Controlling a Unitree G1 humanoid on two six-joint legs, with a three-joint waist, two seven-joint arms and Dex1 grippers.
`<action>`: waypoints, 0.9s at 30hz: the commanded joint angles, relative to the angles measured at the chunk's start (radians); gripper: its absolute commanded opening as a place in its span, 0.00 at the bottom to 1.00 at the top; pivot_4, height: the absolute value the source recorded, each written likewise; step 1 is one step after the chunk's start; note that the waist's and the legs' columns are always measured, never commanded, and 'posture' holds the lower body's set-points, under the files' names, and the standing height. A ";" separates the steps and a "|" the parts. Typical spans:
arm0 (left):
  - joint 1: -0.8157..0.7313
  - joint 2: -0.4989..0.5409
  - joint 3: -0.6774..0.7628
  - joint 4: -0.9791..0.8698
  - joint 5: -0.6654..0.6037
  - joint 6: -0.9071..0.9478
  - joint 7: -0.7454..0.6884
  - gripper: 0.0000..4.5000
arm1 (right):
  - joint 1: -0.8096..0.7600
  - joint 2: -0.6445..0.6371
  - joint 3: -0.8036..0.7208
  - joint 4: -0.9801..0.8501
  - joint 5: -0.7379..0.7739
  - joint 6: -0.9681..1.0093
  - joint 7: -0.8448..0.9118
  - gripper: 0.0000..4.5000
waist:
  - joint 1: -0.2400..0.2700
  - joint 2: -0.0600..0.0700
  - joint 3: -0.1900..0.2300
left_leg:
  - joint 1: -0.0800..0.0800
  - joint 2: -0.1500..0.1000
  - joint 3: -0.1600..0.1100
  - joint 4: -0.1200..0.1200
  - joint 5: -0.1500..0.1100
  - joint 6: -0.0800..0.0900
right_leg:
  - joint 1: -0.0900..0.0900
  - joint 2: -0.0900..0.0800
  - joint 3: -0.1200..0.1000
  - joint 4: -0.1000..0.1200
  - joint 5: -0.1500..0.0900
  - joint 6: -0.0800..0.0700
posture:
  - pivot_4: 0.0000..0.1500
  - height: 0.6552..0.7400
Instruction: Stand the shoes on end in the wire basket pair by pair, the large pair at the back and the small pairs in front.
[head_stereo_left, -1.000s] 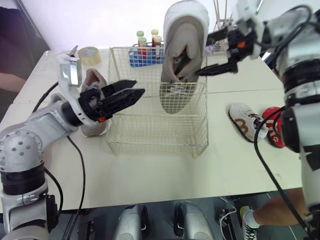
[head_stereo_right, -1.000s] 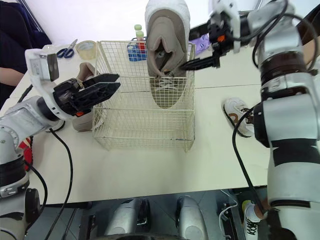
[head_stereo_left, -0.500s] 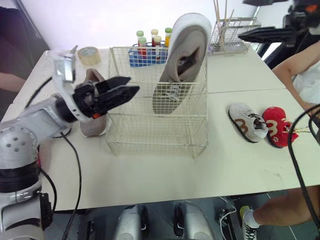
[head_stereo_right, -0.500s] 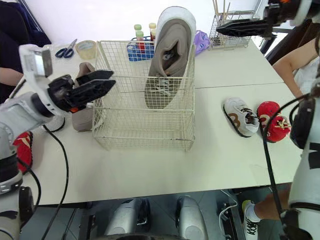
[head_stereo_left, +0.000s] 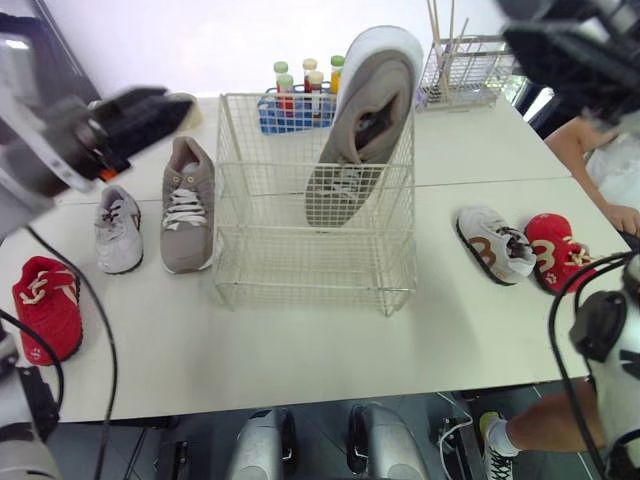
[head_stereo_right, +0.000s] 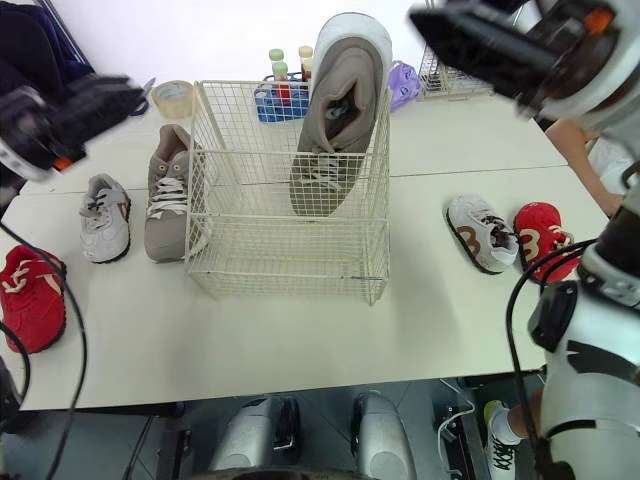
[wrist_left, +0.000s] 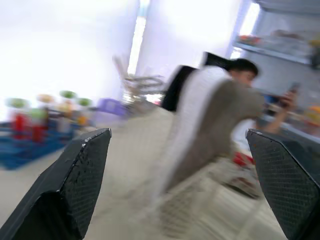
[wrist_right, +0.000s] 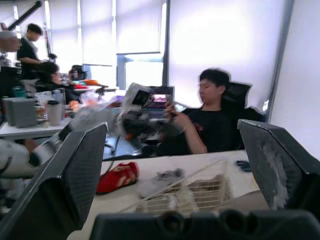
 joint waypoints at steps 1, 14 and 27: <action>-0.093 0.037 -0.059 0.188 0.177 -0.073 -0.019 1.00 | 0.032 -0.004 0.039 -0.114 0.029 0.002 -0.051 1.00 | 0.002 0.000 0.000 | 0.000 0.000 0.000 0.000 0.000 0.001 | 0.000 0.000 0.000 0.000 0.000 0.000 | 1.00 1.00; -0.540 -0.193 -0.273 1.076 0.667 -0.302 -0.049 1.00 | 0.085 -0.048 0.129 -0.174 -0.018 -0.101 -0.022 1.00 | 0.016 -0.009 0.001 | -0.002 -0.001 0.003 0.002 0.001 -0.001 | -0.001 0.001 0.000 -0.001 0.000 0.001 | 1.00 1.00; -0.573 -0.305 -0.199 1.260 0.852 -0.507 0.186 1.00 | 0.162 -0.100 0.072 -0.281 0.071 -0.080 -0.157 1.00 | 0.017 -0.010 0.002 | -0.003 0.000 0.003 0.002 -0.002 0.004 | -0.003 0.000 0.000 -0.001 0.000 0.001 | 1.00 1.00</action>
